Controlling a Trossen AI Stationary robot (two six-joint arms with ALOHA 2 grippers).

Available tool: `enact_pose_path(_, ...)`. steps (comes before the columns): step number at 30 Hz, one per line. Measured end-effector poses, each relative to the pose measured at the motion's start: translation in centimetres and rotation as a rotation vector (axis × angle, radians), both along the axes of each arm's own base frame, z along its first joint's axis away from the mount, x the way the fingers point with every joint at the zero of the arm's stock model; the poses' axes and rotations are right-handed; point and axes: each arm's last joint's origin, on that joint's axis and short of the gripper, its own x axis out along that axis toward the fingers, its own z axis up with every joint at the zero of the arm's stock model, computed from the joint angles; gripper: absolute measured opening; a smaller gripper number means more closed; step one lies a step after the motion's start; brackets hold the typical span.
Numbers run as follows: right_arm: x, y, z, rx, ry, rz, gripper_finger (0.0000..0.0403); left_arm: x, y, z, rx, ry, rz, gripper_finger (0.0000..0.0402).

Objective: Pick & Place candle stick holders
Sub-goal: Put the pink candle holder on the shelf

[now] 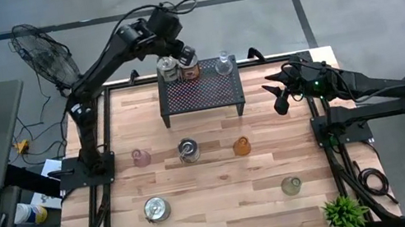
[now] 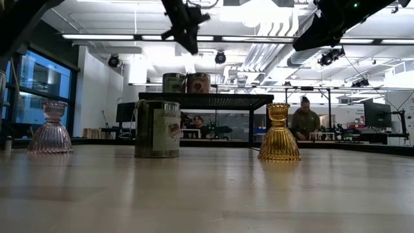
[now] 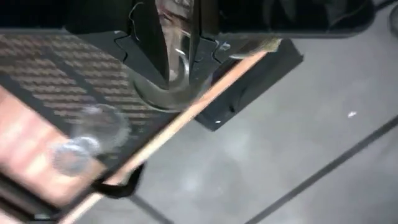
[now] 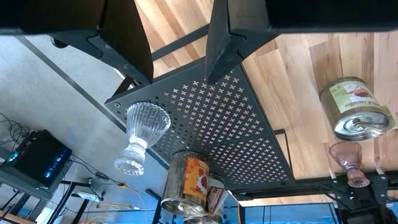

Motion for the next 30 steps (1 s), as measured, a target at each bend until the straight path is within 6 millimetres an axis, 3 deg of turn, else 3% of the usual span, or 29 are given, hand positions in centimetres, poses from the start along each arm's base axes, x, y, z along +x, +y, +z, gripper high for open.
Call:
enact_pose_path(7,0.0,0.0,0.0,0.0,0.0,0.0,0.0139,-2.6,-2.3,2.3,0.027,0.047,-0.12,0.0058)
enact_pose_path(15,0.0,0.0,0.0,0.0,0.0,0.0,0.0139,-5.5,-4.4,5.1,0.043,-0.025,-0.223,0.0058)
enact_pose_path(21,0.0,0.0,0.0,0.0,0.0,0.0,0.0139,-6.0,-5.4,5.4,-0.009,-0.044,-0.294,0.0058)
enact_pose_path(30,0.0,0.0,0.0,0.0,0.0,0.0,0.0139,-5.2,-9.3,5.8,0.0,-0.026,-0.398,0.0058)
